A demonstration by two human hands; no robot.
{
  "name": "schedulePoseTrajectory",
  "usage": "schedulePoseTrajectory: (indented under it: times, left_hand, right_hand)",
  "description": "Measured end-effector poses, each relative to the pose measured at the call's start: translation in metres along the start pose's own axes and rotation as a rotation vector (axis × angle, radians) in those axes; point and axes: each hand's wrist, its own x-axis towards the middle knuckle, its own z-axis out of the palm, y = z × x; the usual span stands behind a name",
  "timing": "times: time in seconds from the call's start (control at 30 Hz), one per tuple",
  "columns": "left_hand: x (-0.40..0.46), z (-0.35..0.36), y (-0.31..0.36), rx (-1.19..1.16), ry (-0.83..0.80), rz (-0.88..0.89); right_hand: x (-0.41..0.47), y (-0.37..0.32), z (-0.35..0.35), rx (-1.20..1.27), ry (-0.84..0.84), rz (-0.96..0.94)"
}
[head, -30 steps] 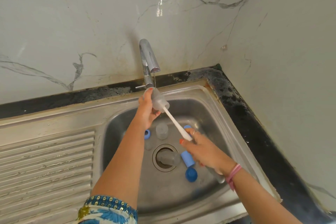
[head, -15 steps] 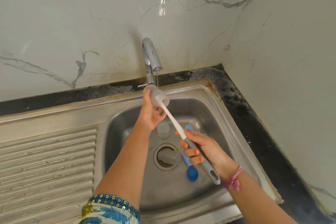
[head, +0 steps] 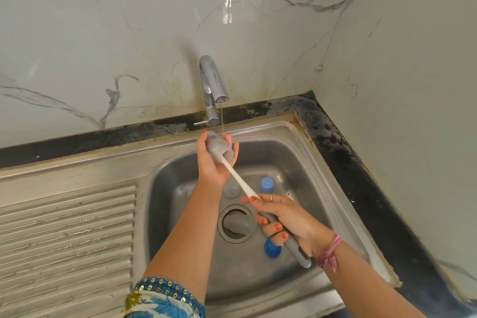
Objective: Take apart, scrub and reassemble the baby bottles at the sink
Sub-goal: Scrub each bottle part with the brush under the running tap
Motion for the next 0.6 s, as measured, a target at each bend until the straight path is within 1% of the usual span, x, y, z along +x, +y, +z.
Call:
schedulePoseTrajectory:
  times: [0.03, 0.07, 0.1, 0.13, 0.17, 0.2, 0.23, 0.27, 0.3, 0.33, 0.37, 0.4, 0.43, 0.47, 0.5, 0.53, 0.57, 0.6]
  left_hand:
    - [0.001, -0.001, -0.002, 0.102, 0.009, -0.001]
    - [0.003, 0.0, -0.001, 0.242, 0.051, -0.007]
    - [0.003, 0.0, 0.001, 0.362, 0.101, -0.006]
    - [0.004, -0.002, 0.006, 0.436, 0.13, 0.022]
    - [0.006, -0.004, 0.012, 0.465, 0.13, 0.046]
    - [0.007, -0.006, 0.018, 0.476, 0.111, 0.046]
    - [0.004, -0.006, 0.023, 0.466, 0.086, 0.015]
    - [0.002, -0.004, 0.025, 0.457, 0.072, -0.014]
    - [0.001, -0.001, 0.025, 0.453, 0.086, -0.024]
    - [0.001, 0.002, 0.023, 0.447, 0.13, -0.004]
    - [-0.001, 0.004, 0.02, 0.417, 0.172, 0.034]
    - [-0.002, 0.006, 0.018, 0.348, 0.171, 0.074]
    - [-0.004, 0.007, 0.016, 0.223, 0.118, 0.089]
    - [-0.006, 0.007, 0.014, 0.067, 0.035, 0.074]
    - [-0.009, 0.006, 0.012, -0.085, -0.048, 0.062]
    - [-0.01, 0.005, 0.011, -0.191, -0.119, 0.056]
    - [-0.01, 0.005, 0.011, -0.201, -0.164, 0.056]
    - [-0.008, 0.006, 0.012, -0.118, -0.174, 0.053]
  right_hand:
    - [-0.002, -0.002, -0.003, 0.023, -0.025, 0.001]
    - [-0.002, -0.003, -0.006, -0.035, -0.012, -0.027]
    - [-0.002, -0.004, -0.009, -0.186, 0.048, -0.08]
    - [-0.002, -0.004, -0.011, -0.428, 0.149, -0.131]
    - [-0.002, -0.004, -0.014, -0.738, 0.272, -0.167]
    - [-0.002, -0.004, -0.017, -1.06, 0.392, -0.191]
    - [-0.002, -0.002, -0.021, -1.324, 0.488, -0.214]
    - [0.0, 0.001, -0.025, -1.522, 0.565, -0.256]
    - [0.001, 0.003, -0.025, -1.621, 0.611, -0.312]
    - [0.002, 0.004, -0.023, -1.623, 0.607, -0.34]
    - [0.003, 0.003, -0.02, -1.498, 0.538, -0.344]
    - [0.003, 0.003, -0.016, -1.24, 0.422, -0.323]
    - [0.002, 0.001, -0.012, -0.892, 0.289, -0.253]
    - [-0.001, 0.0, -0.008, -0.567, 0.161, -0.142]
    - [-0.004, 0.0, -0.004, -0.335, 0.041, -0.048]
    - [-0.006, -0.001, -0.003, -0.219, -0.036, 0.002]
    - [-0.007, -0.002, -0.002, -0.186, -0.077, 0.022]
    - [-0.008, -0.002, -0.001, -0.204, -0.078, 0.021]
